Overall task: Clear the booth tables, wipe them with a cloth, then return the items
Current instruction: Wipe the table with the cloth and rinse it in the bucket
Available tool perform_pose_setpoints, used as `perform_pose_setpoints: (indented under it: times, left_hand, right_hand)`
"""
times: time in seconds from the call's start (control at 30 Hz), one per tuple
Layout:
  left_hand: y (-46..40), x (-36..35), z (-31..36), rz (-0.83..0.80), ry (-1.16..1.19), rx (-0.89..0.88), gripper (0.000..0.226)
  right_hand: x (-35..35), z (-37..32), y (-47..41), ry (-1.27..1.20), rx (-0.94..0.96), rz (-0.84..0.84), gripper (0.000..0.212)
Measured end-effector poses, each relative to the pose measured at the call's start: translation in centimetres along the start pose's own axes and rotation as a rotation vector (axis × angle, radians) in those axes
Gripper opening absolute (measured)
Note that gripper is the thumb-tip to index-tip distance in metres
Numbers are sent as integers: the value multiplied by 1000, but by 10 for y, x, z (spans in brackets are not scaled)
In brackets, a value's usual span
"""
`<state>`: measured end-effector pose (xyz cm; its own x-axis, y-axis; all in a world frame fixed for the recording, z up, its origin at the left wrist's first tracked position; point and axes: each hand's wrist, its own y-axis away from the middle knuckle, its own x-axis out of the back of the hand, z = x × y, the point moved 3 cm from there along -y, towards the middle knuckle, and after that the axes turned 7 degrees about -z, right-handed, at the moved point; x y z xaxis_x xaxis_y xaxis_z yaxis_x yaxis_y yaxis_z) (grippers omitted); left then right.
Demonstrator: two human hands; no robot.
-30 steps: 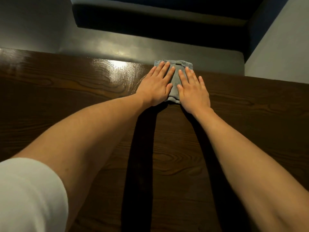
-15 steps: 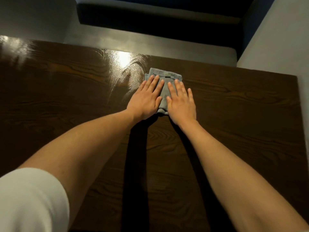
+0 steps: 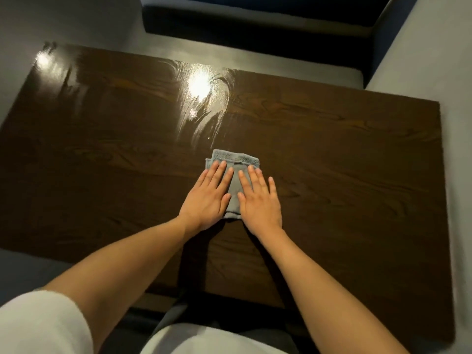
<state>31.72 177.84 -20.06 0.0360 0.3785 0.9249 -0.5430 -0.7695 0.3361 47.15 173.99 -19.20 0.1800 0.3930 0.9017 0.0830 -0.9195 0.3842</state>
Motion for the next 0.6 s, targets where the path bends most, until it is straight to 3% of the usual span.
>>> perform_pose_setpoints:
  times: [0.6]
  left_hand:
    - [167,-68,10,-55,-45,-131,63]
  right_hand:
    - [-90,-86,157,-37,-126,16,60]
